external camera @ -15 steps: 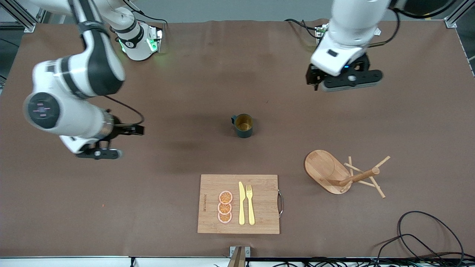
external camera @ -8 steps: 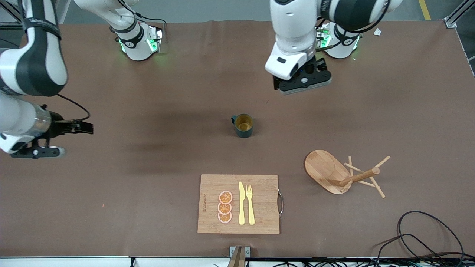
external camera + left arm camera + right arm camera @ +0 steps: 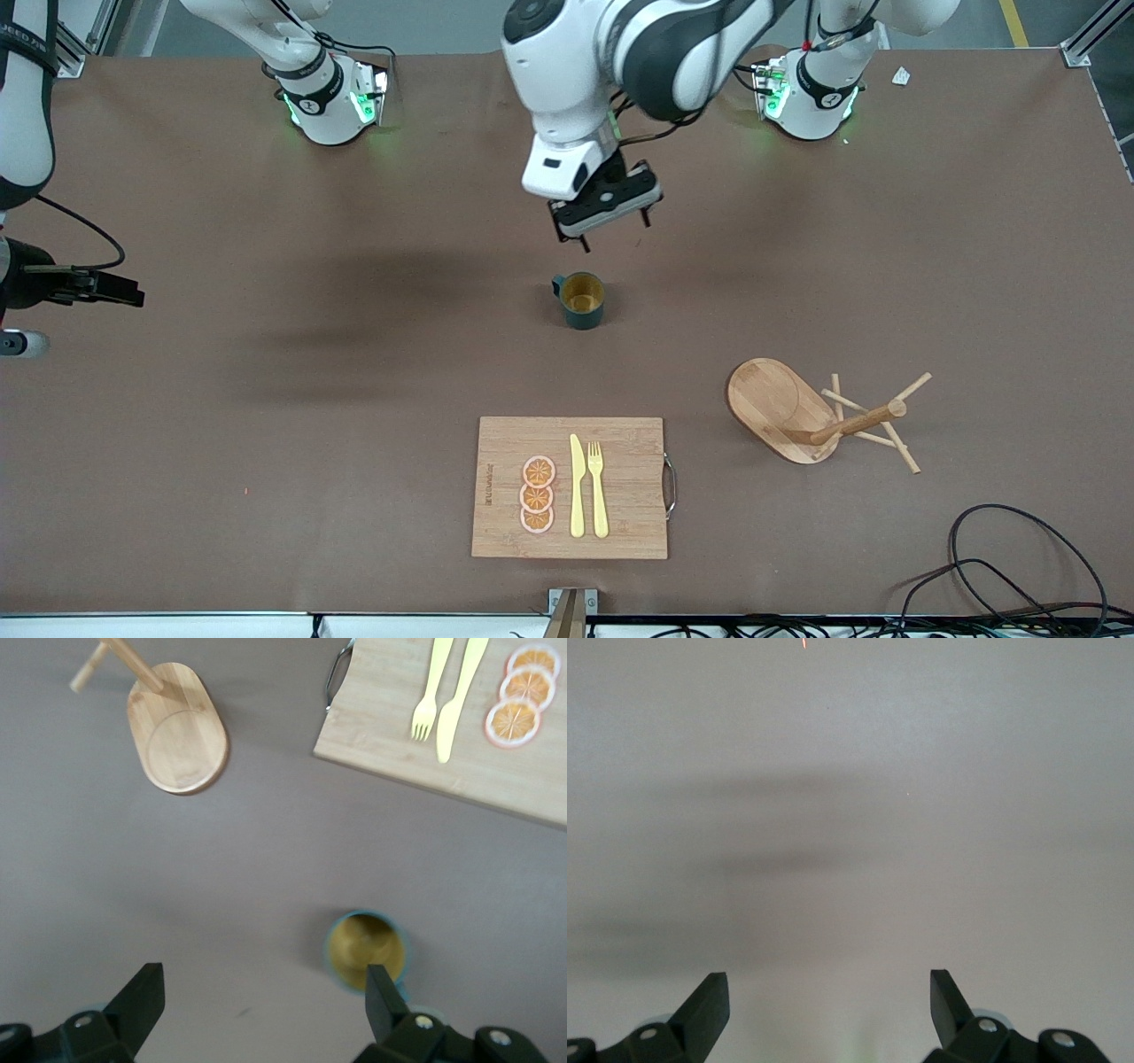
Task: Pass cup and hang on rack
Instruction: 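Lower the left gripper over the mug handle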
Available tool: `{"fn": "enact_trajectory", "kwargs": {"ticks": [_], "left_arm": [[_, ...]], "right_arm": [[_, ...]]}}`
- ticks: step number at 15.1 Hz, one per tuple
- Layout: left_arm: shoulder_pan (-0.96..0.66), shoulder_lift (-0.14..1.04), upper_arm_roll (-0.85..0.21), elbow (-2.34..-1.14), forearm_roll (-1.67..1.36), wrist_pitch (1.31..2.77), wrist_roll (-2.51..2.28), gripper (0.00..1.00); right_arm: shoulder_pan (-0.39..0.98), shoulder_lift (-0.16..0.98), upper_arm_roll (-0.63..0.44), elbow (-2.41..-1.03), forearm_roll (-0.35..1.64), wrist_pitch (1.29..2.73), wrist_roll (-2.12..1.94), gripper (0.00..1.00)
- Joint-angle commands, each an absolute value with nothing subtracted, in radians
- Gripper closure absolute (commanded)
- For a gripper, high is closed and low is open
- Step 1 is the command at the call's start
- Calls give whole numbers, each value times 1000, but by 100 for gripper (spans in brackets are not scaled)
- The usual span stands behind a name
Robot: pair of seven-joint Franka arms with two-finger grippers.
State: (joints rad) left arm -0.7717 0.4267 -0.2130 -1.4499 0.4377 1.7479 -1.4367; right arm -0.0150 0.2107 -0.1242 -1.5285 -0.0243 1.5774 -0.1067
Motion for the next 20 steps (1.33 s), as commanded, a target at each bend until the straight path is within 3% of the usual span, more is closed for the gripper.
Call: {"fn": "enact_trajectory", "kwargs": {"ticks": [1, 8, 14, 20], "left_arm": [[-843, 573, -204, -1341, 549, 1793, -1654, 0], [-975, 768, -192, -1310, 771, 1841, -2104, 0], [-1000, 854, -193, -1312, 851, 1856, -2341, 2], [-1022, 893, -193, -1321, 853, 1845, -2342, 19]], "right_arm": [[-25, 195, -100, -1514, -44, 1566, -100, 0], [-3, 196, -95, -1457, -35, 1456, -92, 0], [0, 158, -94, -1465, -32, 1471, -95, 0], [2, 66, -95, -1543, -26, 1470, -92, 0]]}}
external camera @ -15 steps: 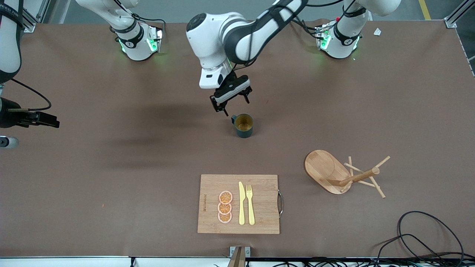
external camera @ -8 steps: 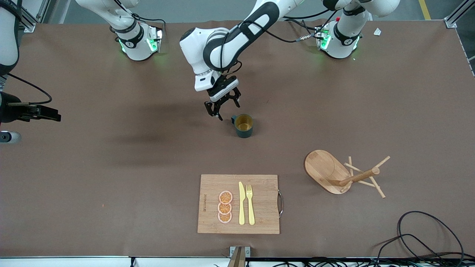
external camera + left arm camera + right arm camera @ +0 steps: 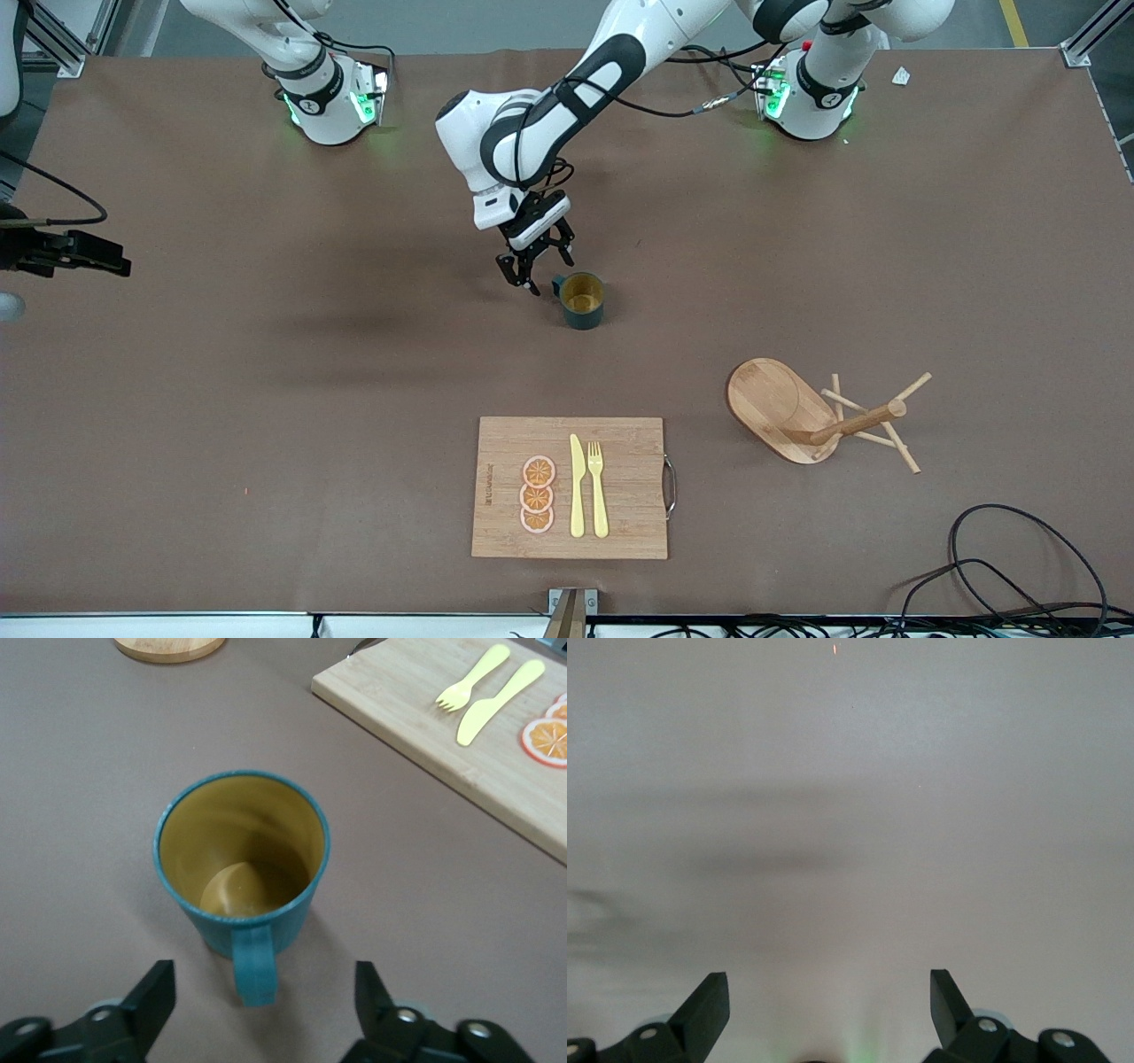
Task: Pass cup and hang on rack
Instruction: 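Lower the left gripper over the mug handle, then grasp the mug handle with the left gripper and lift toward the rack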
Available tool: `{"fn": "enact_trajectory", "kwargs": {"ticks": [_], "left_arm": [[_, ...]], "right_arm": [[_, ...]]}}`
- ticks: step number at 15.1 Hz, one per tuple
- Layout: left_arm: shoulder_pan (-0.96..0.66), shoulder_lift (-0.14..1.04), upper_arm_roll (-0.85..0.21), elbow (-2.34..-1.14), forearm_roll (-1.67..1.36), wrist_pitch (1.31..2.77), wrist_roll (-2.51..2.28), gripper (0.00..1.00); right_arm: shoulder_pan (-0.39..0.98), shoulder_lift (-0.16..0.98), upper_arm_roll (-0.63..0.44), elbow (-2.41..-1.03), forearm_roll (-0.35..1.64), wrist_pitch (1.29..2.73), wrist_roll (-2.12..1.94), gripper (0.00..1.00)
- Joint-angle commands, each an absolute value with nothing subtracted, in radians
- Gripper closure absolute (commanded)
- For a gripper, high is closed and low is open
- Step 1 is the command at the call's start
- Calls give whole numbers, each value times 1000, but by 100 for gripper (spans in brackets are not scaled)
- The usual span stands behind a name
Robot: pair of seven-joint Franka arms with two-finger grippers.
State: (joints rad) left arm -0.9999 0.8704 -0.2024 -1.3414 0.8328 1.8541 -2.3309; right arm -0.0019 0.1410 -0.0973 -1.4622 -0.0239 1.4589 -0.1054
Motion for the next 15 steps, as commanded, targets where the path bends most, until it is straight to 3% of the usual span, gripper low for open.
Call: {"fn": "enact_trajectory", "kwargs": {"ticks": [1, 6, 12, 15], "left_arm": [[-1022, 899, -193, -1321, 853, 1844, -2342, 22], [-1022, 911, -193, -1324, 854, 1842, -2336, 42], [-1017, 913, -181, -1322, 854, 1842, -2332, 49], [-1019, 913, -181, -1322, 856, 1844, -2332, 60]], "right_arm": [[3, 49, -98, -1557, -26, 1470, -92, 0], [3, -18, -103, -1592, -26, 1460, -78, 0], [2, -90, -104, -1617, -25, 1468, -48, 0], [-2, -103, -104, -1621, -25, 1463, -48, 0]]}}
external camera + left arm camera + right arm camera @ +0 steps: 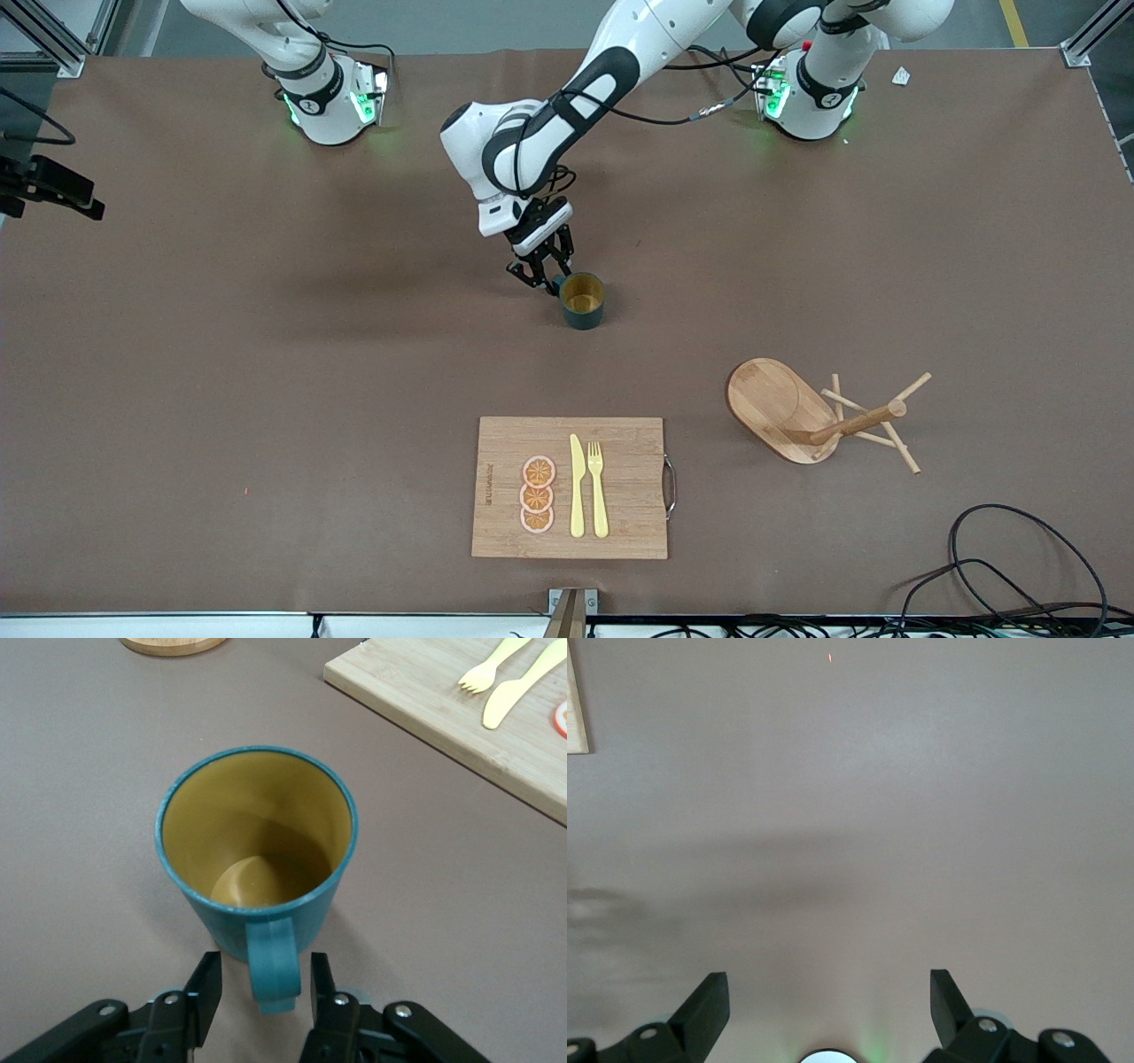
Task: Pass cup and hang on rack
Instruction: 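Grasp the mug handle with the left gripper and lift toward the rack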
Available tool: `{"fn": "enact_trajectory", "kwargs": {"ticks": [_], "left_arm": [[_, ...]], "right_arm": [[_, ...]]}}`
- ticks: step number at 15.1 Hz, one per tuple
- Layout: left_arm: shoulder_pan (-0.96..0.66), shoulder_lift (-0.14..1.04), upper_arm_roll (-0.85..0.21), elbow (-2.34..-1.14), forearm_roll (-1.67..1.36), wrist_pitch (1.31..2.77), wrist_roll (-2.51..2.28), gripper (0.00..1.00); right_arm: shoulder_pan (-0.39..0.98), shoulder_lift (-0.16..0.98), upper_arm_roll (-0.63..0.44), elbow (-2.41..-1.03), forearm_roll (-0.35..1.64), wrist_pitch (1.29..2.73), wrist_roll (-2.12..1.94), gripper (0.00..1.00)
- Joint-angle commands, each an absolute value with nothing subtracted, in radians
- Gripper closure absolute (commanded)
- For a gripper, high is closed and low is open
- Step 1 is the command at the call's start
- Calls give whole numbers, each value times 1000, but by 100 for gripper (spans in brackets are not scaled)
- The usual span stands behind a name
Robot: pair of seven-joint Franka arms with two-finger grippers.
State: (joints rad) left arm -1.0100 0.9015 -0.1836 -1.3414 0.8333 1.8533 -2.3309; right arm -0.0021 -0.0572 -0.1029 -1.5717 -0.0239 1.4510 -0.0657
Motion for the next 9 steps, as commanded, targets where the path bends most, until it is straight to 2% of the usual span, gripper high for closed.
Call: {"fn": "enact_trajectory", "kwargs": {"ticks": [1, 3, 4, 6, 9], "left_arm": [[-1019, 913, -179, -1322, 856, 1844, -2332, 64], [-1017, 913, -181, -1322, 857, 1844, -2330, 75], [-1017, 913, -181, -1322, 857, 1842, -2330, 85], [-1017, 904, -181, -1322, 857, 1842, -2327, 98], [-1005, 868, -181, -1318, 850, 1842, -2260, 99]], "right_arm": [[-2, -103, -106, -1620, -25, 1462, -48, 0], [0, -104, -113, -1620, -25, 1457, -48, 0], [-2, -104, -115, -1620, -25, 1457, -48, 0], [0, -106, -114, -1620, -25, 1447, -48, 0], [2, -113, -114, -1618, -23, 1445, -48, 0]]}}
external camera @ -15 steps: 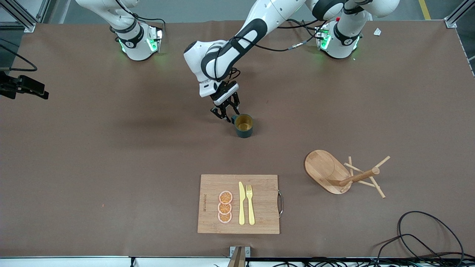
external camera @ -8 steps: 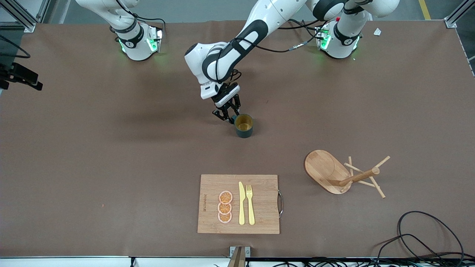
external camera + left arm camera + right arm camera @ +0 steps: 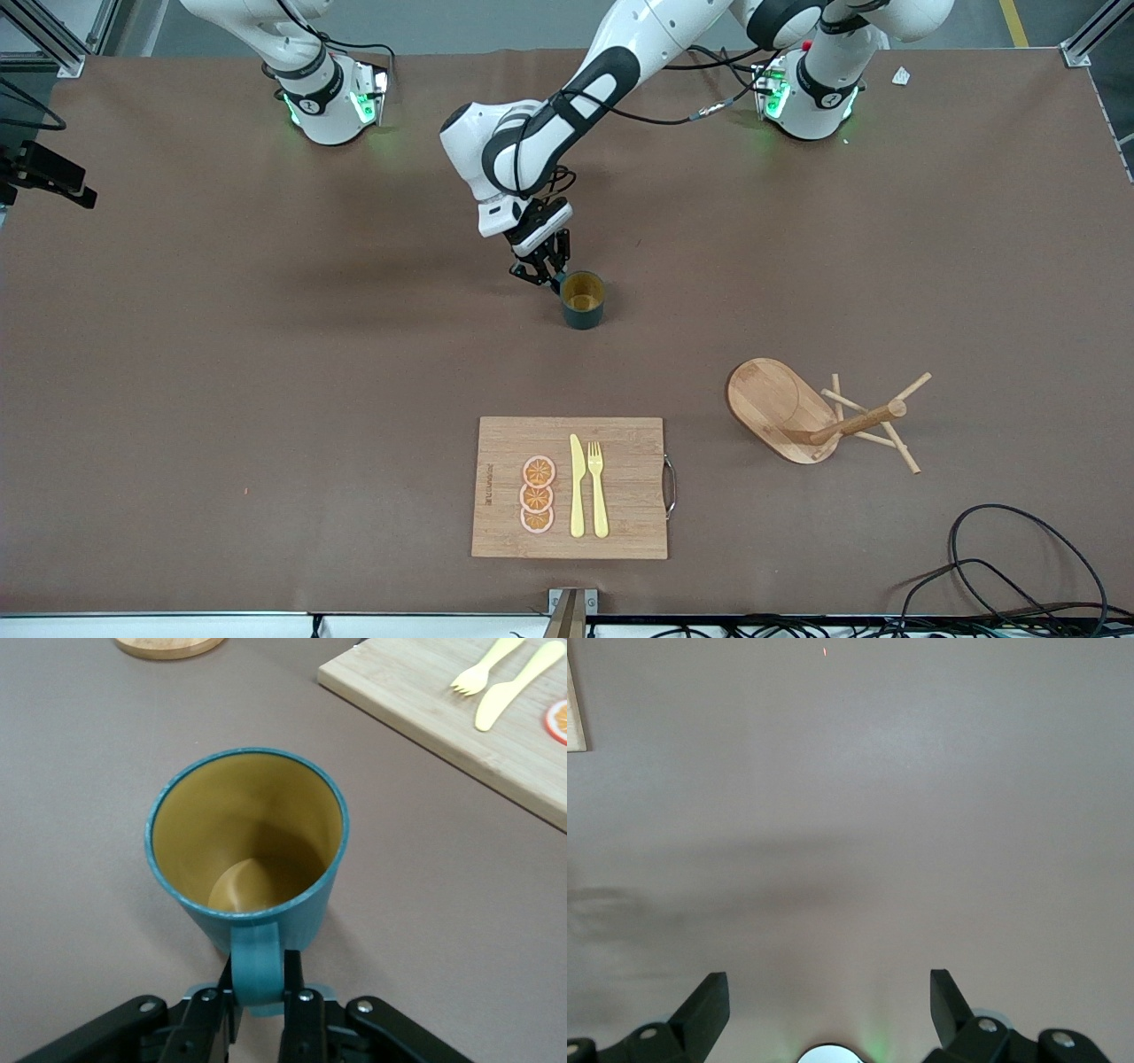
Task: Pass cup and hang on rack
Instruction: 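Grasp the mug handle with the left gripper and lift toward the rack, then tilt the mug with the left gripper to align the handle with a peg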
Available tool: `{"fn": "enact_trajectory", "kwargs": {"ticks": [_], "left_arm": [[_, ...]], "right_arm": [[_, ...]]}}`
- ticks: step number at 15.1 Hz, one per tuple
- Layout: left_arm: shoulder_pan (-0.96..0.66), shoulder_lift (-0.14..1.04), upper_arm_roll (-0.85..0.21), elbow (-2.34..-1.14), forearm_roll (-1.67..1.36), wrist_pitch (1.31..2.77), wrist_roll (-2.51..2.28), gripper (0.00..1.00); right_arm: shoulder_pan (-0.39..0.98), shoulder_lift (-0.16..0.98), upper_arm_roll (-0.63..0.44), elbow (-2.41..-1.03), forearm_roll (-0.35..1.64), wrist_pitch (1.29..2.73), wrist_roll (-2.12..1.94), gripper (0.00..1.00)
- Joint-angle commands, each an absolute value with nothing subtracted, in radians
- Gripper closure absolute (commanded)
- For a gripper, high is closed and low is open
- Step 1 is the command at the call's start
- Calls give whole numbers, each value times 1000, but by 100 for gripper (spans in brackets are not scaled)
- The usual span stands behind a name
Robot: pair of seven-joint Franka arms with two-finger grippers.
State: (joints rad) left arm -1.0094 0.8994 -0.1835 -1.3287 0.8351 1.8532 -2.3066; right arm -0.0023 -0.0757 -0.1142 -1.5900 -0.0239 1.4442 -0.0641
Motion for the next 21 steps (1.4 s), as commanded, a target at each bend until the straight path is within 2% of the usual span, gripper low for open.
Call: {"fn": "enact_trajectory", "kwargs": {"ticks": [1, 7, 11, 14, 21], "left_arm": [[-979, 845, -181, -1318, 842, 1842, -2240, 99], [-780, 583, -193, -1316, 551, 1844, -1892, 99], [-611, 465, -198, -1307, 286, 1853, -1651, 99], [-473, 401, -198, -1295, 64, 1853, -1485, 99], [-266, 377, -198, -1296, -210, 1844, -1370, 99]], "right_arm": [[3, -121, -112, -1618, -23, 1445, -48, 0], [5, -150, -107, -1615, -23, 1440, -54, 0], [5, -149, -106, -1615, -23, 1420, -63, 0], [2, -149, -106, -1617, -23, 1416, -63, 0], [2, -149, -110, -1615, 12, 1401, -66, 0]]}}
